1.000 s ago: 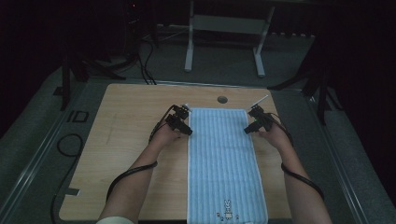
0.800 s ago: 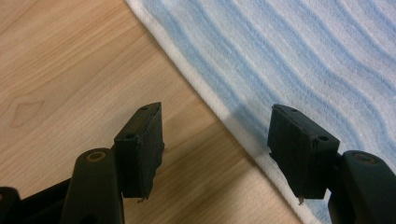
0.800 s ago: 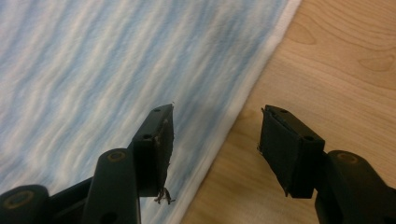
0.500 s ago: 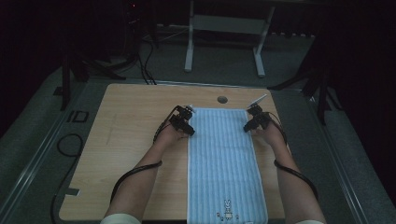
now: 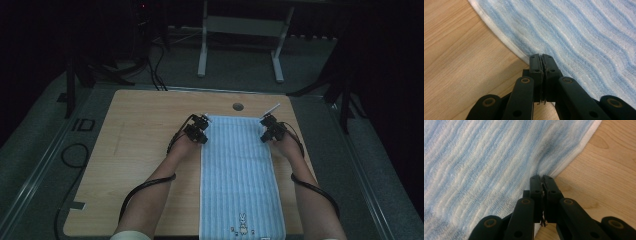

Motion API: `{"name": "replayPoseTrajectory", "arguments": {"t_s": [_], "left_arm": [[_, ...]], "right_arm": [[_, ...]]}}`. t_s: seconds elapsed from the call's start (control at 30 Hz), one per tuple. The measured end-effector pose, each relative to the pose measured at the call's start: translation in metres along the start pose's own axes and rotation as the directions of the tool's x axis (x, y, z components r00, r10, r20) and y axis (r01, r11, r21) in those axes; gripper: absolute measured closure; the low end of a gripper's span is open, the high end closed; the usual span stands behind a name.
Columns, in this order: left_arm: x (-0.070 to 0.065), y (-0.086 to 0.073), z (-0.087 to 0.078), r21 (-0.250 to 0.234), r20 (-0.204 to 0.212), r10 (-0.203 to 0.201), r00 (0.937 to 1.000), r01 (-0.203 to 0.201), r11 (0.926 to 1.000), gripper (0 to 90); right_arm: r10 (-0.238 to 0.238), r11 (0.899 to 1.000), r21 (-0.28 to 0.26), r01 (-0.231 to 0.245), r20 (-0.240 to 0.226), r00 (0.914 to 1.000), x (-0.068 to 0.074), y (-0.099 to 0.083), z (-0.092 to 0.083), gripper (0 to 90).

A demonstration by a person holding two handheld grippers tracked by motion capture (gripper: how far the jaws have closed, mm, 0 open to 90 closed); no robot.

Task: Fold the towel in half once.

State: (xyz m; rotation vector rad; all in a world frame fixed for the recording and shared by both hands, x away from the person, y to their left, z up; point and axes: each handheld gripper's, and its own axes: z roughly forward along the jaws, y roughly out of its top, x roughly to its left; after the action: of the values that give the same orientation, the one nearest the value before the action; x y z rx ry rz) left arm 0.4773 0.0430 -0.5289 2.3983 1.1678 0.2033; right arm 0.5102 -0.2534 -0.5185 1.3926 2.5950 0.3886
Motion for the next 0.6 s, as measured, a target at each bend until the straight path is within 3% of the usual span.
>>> {"name": "replayPoseTrajectory", "arguments": {"t_s": [0.07, 0.1, 0.2, 0.37, 0.4, 0.5, 0.53, 0.6], "left_arm": [[0.003, 0.0, -0.003, -0.011, 0.0, -0.005, 1.0, 0.005, 0.9999, 87.6], [0.008, 0.002, -0.01, -0.036, 0.009, -0.032, 0.9995, 0.032, 0.9989, 88.0], [0.011, 0.006, -0.017, -0.049, 0.015, -0.034, 0.9993, 0.035, 0.9982, 88.0], [0.011, 0.014, -0.042, -0.08, 0.01, 0.001, 0.9999, -0.001, 0.9968, 88.1], [0.01, 0.013, -0.051, -0.094, 0.013, 0.014, 0.9998, -0.013, 0.9955, 88.0], [0.009, 0.01, -0.061, -0.101, 0.022, 0.026, 0.9994, -0.023, 0.9946, 88.0], [0.007, 0.005, -0.07, -0.115, 0.037, 0.039, 0.9986, -0.034, 0.9927, 87.9], [0.005, 0.002, -0.076, -0.118, 0.053, 0.055, 0.9971, -0.049, 0.9918, 88.0]], "right_arm": [[0.006, 1.0, -0.02, -0.007, -0.015, 0.9999, -0.002, 0.0, -0.004, 87.6], [0.02, 0.999, -0.045, -0.022, -0.039, 0.999, -0.006, 0.0, -0.011, 87.6], [0.015, 0.998, -0.06, -0.018, -0.047, 0.9988, -0.008, 0.001, -0.018, 87.6], [-0.005, 0.996, -0.092, 0.001, -0.044, 0.999, -0.007, 0.006, -0.037, 87.6], [-0.015, 0.993, -0.12, 0.009, -0.047, 0.9988, -0.005, 0.005, -0.049, 87.6], [-0.023, 0.988, -0.153, 0.013, -0.066, 0.9976, -0.004, 0.002, -0.059, 87.6], [-0.03, 0.98, -0.2, 0.015, -0.075, 0.9967, 0.002, -0.006, -0.073, 87.6], [-0.046, 0.976, -0.215, 0.028, -0.077, 0.996, 0.004, -0.009, -0.077, 87.6]]}}
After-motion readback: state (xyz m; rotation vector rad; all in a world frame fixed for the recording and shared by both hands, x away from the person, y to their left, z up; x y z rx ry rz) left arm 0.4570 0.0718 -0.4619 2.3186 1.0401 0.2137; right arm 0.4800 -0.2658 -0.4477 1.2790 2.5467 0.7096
